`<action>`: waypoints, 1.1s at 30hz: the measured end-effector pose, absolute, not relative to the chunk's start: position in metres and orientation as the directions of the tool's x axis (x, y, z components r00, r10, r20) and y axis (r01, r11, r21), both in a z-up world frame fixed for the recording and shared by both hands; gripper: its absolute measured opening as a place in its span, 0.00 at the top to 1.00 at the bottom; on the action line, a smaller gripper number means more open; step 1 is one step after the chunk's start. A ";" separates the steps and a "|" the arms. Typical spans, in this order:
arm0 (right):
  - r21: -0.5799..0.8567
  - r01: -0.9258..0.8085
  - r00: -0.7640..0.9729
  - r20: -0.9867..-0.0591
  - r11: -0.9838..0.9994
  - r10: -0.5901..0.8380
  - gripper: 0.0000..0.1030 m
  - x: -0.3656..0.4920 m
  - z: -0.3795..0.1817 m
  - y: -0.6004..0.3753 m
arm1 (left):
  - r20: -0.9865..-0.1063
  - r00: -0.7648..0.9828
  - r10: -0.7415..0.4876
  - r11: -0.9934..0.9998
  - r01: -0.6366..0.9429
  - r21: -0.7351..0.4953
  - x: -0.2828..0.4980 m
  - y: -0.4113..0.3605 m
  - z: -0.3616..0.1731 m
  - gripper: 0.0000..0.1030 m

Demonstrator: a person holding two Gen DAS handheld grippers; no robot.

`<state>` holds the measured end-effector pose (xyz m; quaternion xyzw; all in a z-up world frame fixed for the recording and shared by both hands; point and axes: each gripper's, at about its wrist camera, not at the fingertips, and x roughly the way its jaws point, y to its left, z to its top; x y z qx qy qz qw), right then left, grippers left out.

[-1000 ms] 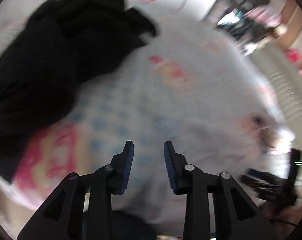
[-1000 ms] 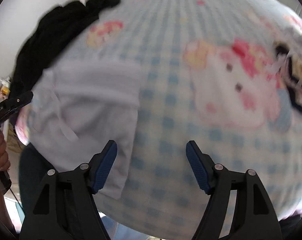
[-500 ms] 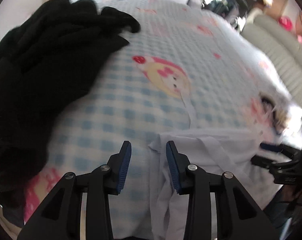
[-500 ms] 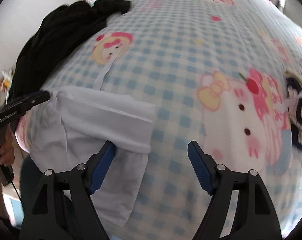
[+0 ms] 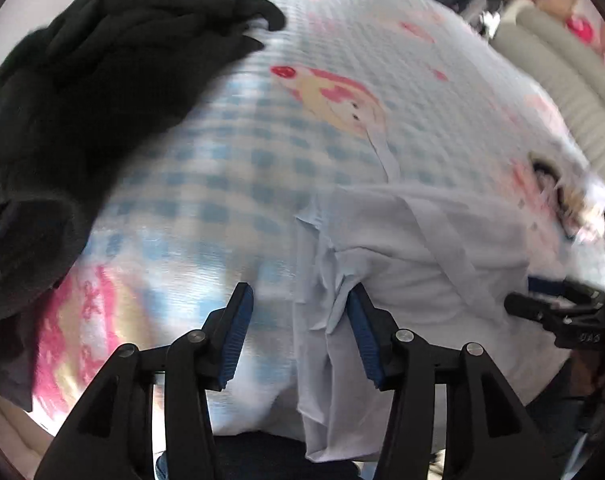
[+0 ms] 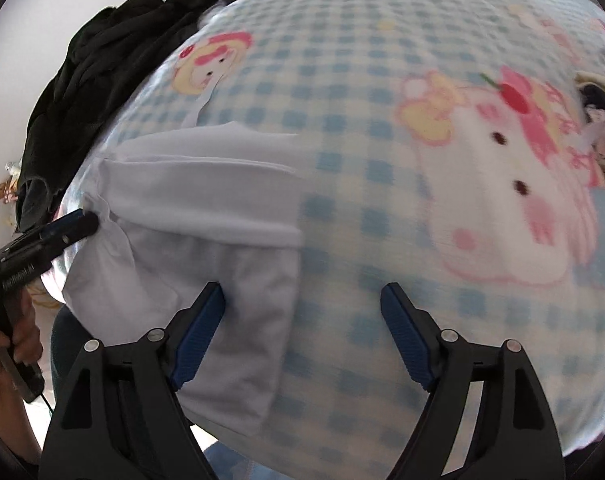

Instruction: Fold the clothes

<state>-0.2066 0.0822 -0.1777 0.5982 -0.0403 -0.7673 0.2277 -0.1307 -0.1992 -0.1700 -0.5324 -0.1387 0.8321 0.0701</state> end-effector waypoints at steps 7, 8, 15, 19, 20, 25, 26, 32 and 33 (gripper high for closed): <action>0.439 0.288 -0.150 -0.857 -0.851 -0.493 0.20 -0.206 -0.176 0.094 | -0.832 -0.412 0.373 -0.896 0.072 -0.438 -0.128 -0.212 -0.183 0.50; 0.459 0.305 -0.137 -0.846 -0.834 -0.515 0.19 -0.207 -0.181 0.087 | -0.825 -0.410 0.388 -0.887 0.078 -0.456 -0.128 -0.214 -0.185 0.48; 0.487 0.338 -0.148 -0.818 -0.805 -0.557 0.37 -0.212 -0.194 0.058 | -0.790 -0.418 0.449 -0.849 0.079 -0.523 -0.124 -0.212 -0.182 0.67; 0.420 0.391 -0.212 -0.825 -0.819 -0.524 0.65 -0.196 -0.162 0.065 | -0.796 -0.406 0.449 -0.866 0.021 -0.500 -0.123 -0.187 -0.167 0.73; 0.413 0.394 -0.222 -0.824 -0.821 -0.521 0.66 -0.192 -0.155 0.069 | -0.784 -0.402 0.473 -0.855 0.004 -0.518 -0.124 -0.178 -0.163 0.73; 0.411 0.284 -0.293 -0.823 -0.866 -0.487 0.66 -0.168 -0.138 0.135 | -0.742 -0.363 0.564 -0.819 -0.133 -0.558 -0.126 -0.111 -0.148 0.73; 0.418 0.251 -0.301 -0.824 -0.873 -0.481 0.66 -0.163 -0.138 0.153 | -0.742 -0.350 0.572 -0.816 -0.152 -0.558 -0.127 -0.099 -0.149 0.73; 0.493 0.042 -0.245 -0.838 -0.869 -0.487 0.53 -0.149 -0.178 0.234 | -0.794 -0.258 0.550 -0.834 -0.131 -0.535 -0.135 -0.075 -0.178 0.50; 0.513 0.017 -0.230 -0.833 -0.858 -0.503 0.50 -0.149 -0.186 0.242 | -0.786 -0.238 0.571 -0.819 -0.109 -0.563 -0.136 -0.079 -0.184 0.48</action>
